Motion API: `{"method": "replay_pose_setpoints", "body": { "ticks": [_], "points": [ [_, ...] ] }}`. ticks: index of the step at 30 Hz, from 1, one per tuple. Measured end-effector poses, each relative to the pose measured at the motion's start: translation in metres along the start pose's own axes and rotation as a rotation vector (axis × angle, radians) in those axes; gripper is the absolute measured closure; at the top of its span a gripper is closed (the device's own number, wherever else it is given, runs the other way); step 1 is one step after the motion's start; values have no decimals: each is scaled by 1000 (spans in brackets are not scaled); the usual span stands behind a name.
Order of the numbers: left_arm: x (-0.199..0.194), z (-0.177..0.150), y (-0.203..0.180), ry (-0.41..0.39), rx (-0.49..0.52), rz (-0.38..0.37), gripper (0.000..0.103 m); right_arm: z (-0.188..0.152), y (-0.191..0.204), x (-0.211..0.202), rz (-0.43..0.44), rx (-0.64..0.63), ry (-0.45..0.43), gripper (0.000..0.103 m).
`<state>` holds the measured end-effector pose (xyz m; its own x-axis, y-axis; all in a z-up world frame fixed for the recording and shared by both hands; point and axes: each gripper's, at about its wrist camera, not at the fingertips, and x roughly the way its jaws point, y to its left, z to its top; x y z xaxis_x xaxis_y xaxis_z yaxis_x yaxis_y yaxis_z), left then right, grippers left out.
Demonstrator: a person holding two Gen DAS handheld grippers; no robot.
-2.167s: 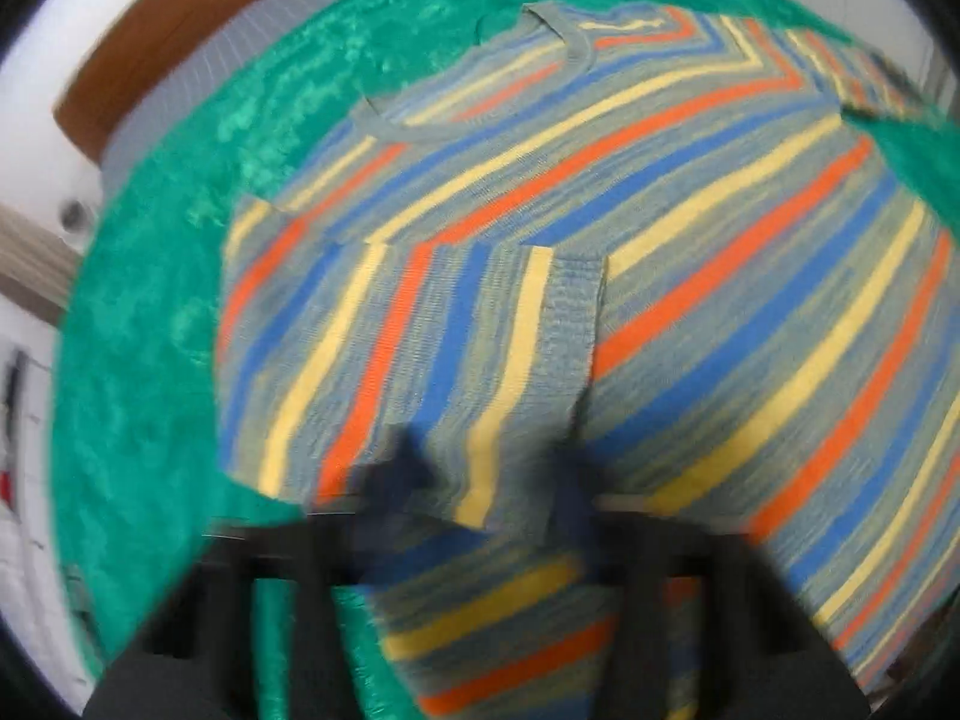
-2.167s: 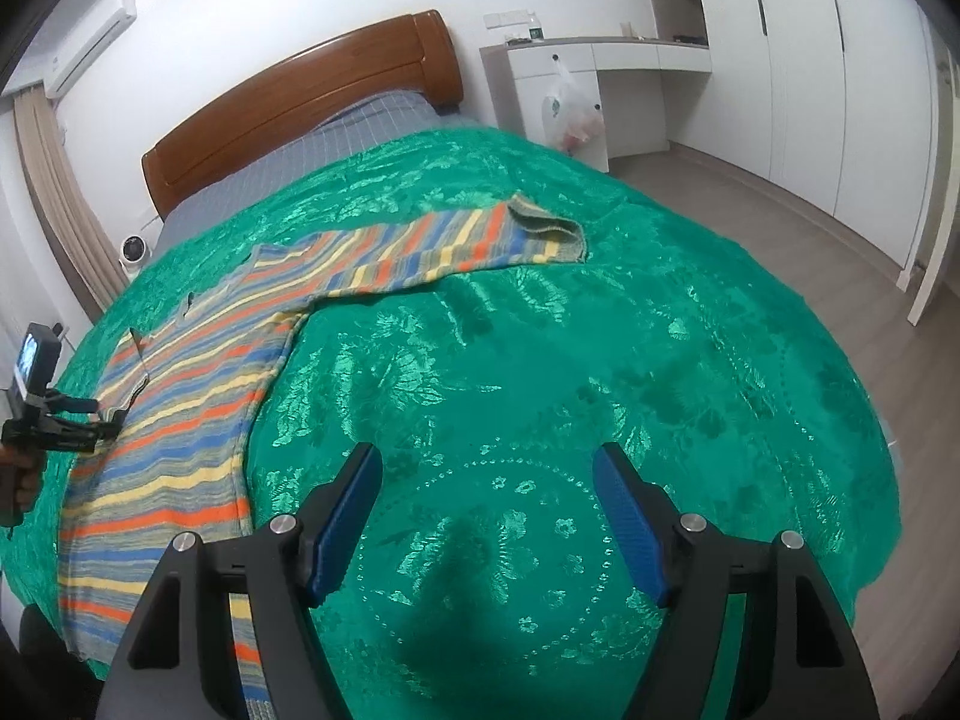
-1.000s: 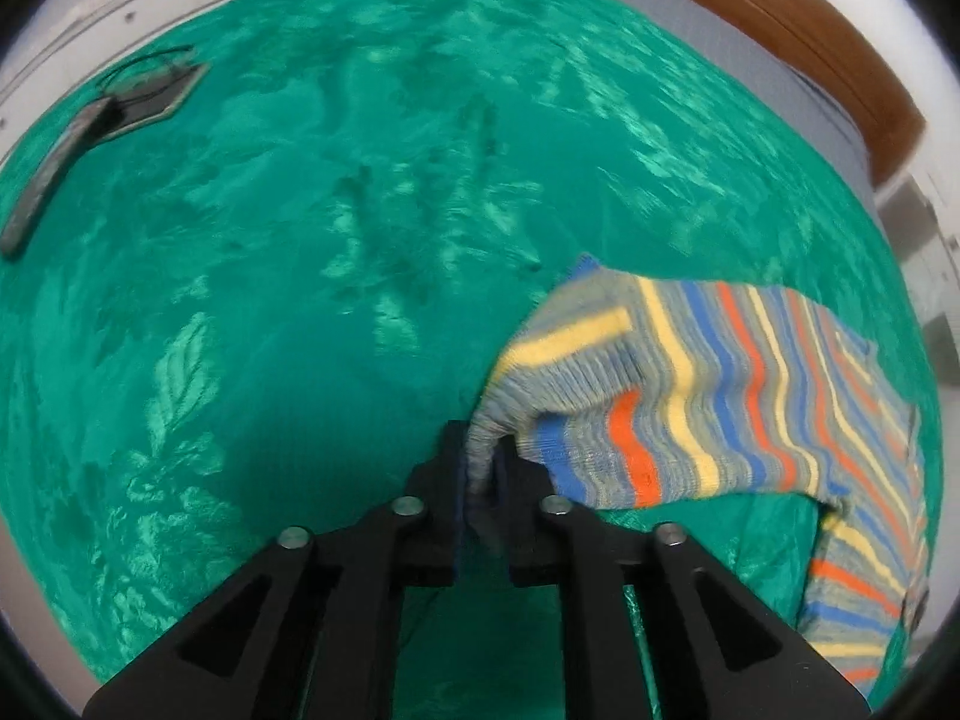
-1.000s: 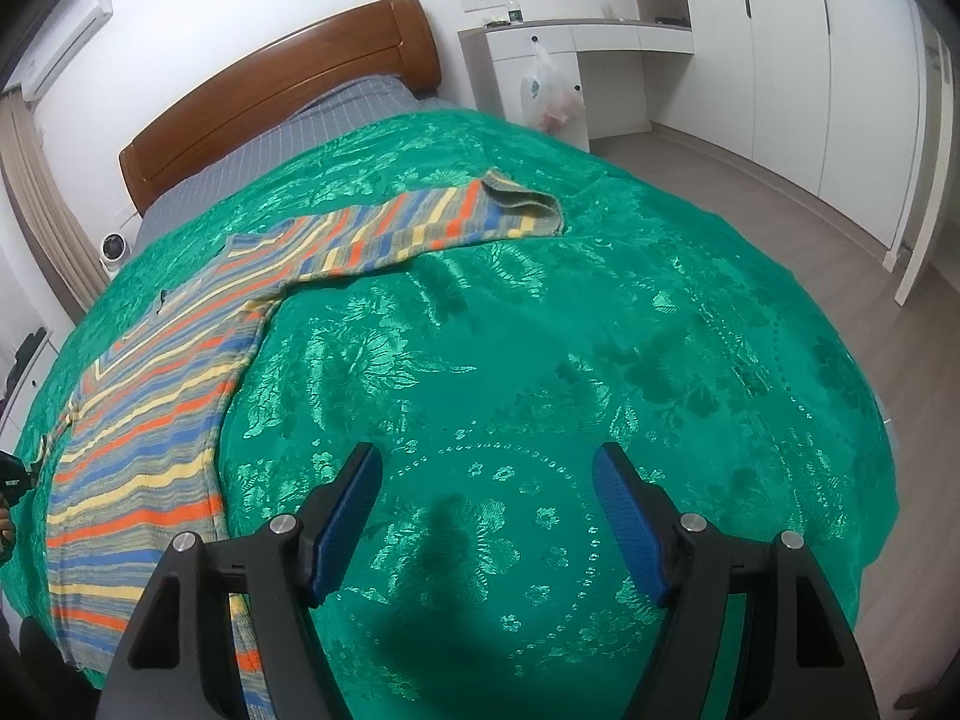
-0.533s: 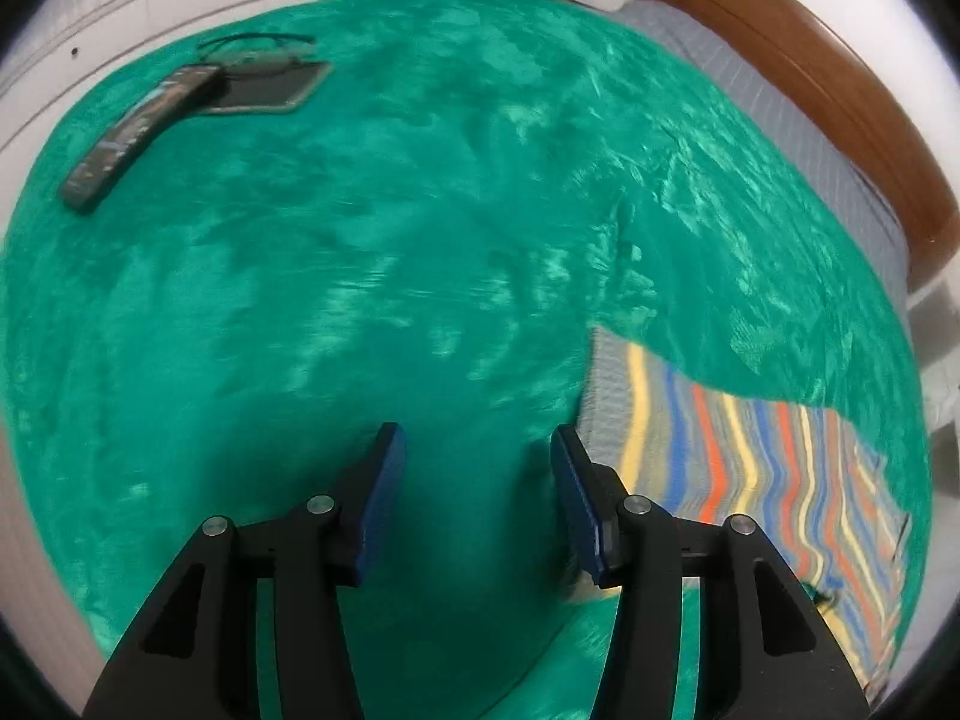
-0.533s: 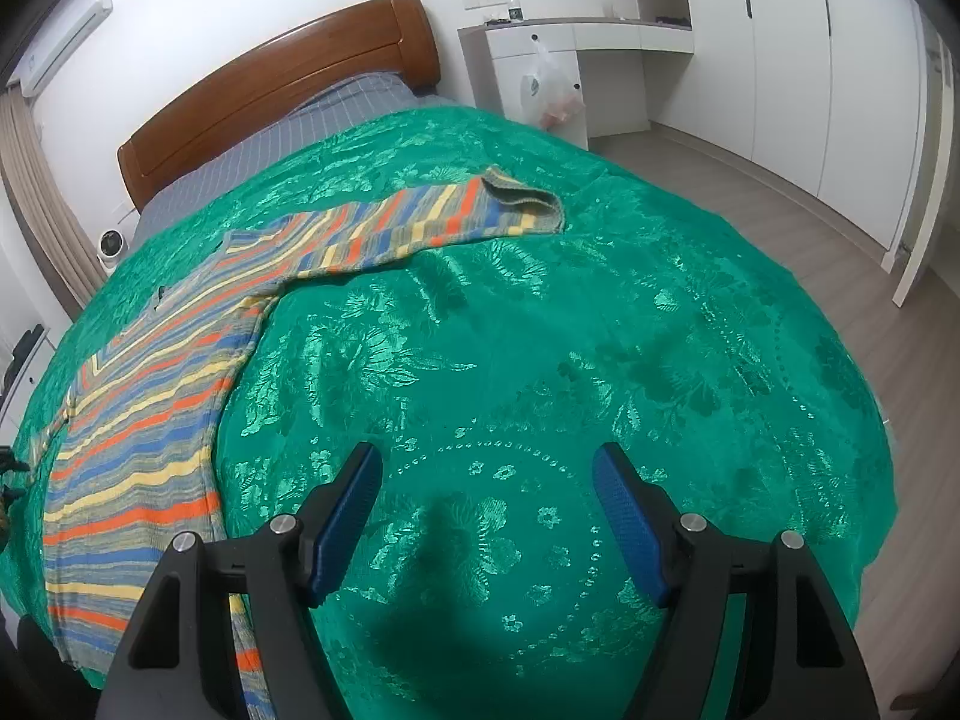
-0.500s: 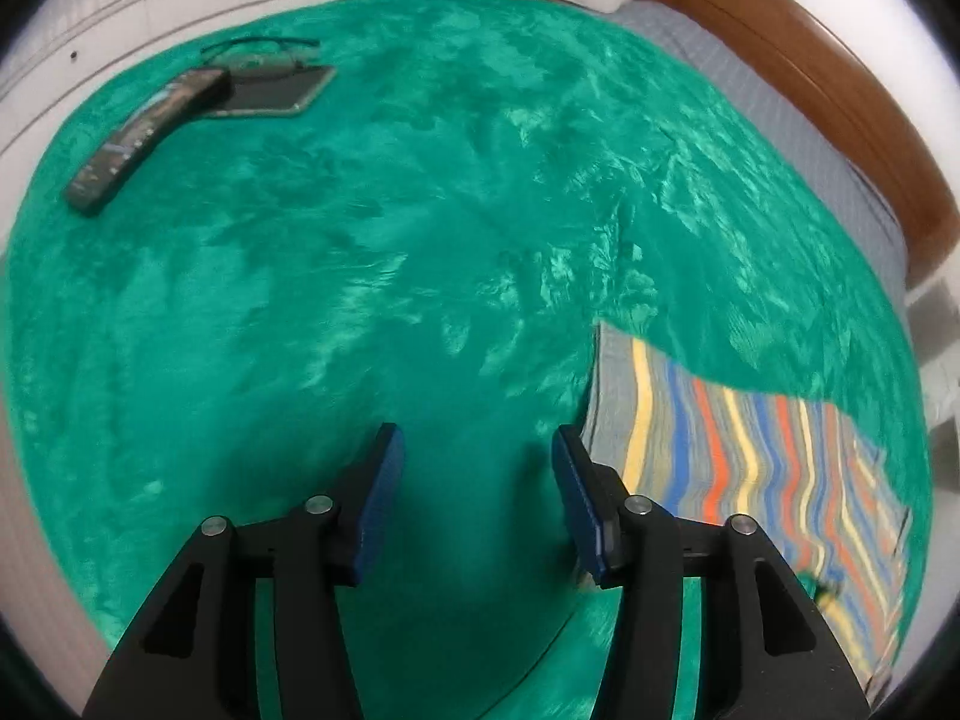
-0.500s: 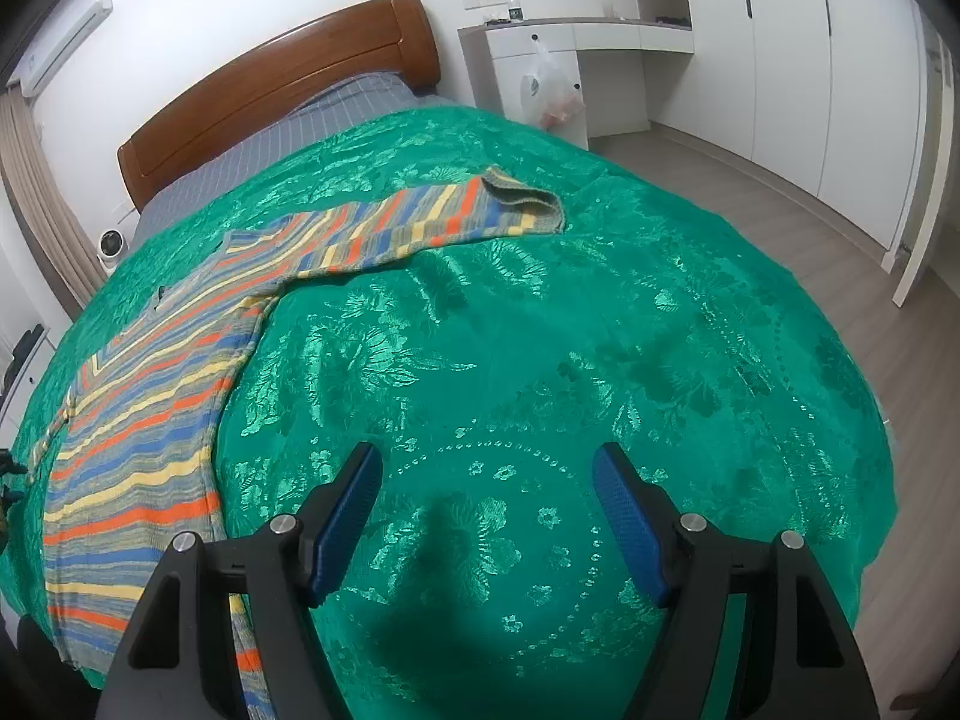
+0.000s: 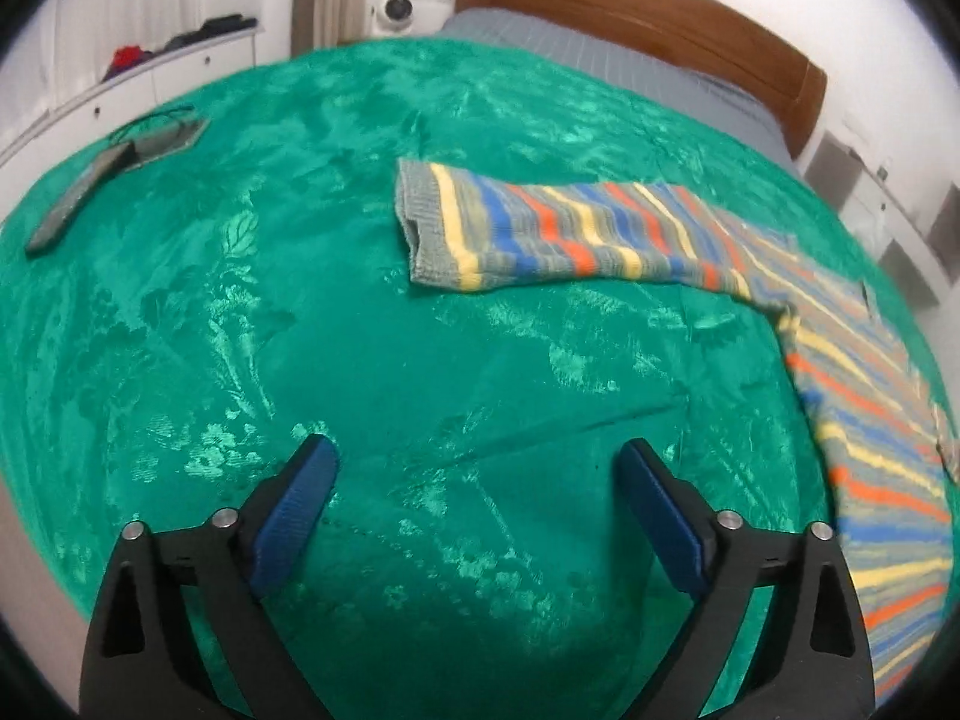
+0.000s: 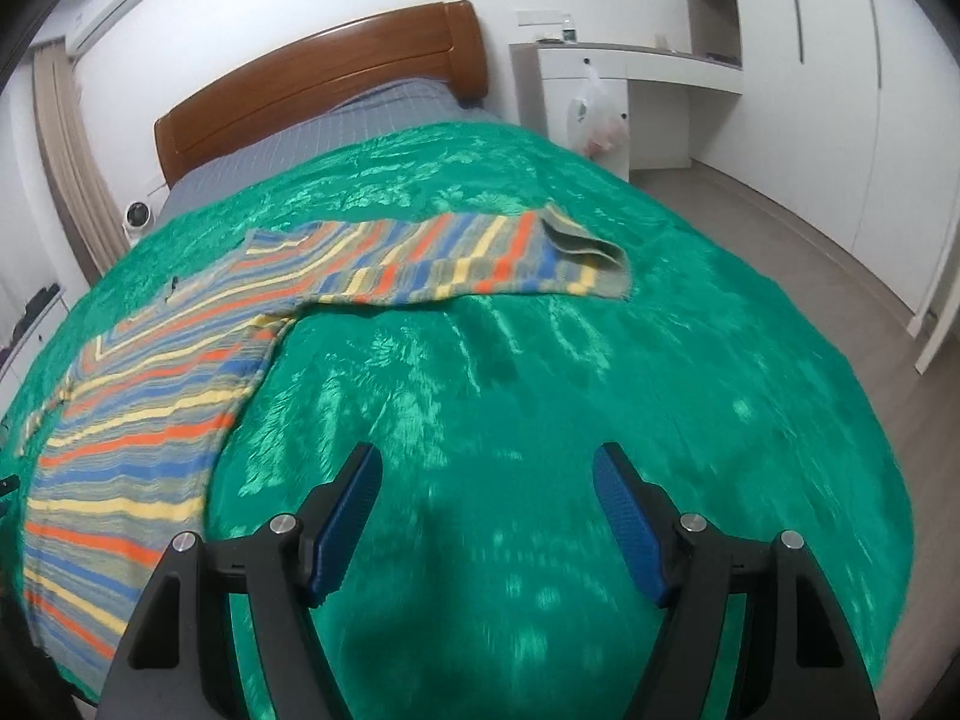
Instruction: Fold small clothes
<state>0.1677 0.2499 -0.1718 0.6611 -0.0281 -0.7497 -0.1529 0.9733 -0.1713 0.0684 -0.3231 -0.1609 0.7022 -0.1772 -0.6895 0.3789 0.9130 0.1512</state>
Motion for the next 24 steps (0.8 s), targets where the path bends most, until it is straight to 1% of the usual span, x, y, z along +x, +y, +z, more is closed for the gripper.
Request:
{"method": "replay_pose_setpoints", "body": {
  "ticks": [2, 4, 5, 7, 10, 12, 15, 24],
  "points": [
    [4, -1, 4, -13, -30, -26, 0, 2, 0, 14, -10, -11, 0, 29],
    [13, -4, 2, 2, -21, -2, 0, -1, -2, 30, -26, -8, 24, 24],
    [16, -4, -3, -2, -2, 16, 0, -3, -4, 35, -28, 5, 35, 24],
    [19, -9, -11, -18, 35, 68, 0, -7, -5, 38, -20, 22, 15, 17],
    [19, -18, -21, -60, 80, 143, 0, -11, 0, 43, -30, -3, 0, 11],
    [19, -20, -23, -84, 88, 164, 0, -14, 1, 44, -32, -11, -17, 9],
    [18, -21, -20, -86, 81, 154, 0, -18, 0, 43, -29, -3, -45, 9],
    [17, -22, -18, -92, 84, 158, 0, -19, 4, 46, -27, -11, -55, 6]
  ]
}}
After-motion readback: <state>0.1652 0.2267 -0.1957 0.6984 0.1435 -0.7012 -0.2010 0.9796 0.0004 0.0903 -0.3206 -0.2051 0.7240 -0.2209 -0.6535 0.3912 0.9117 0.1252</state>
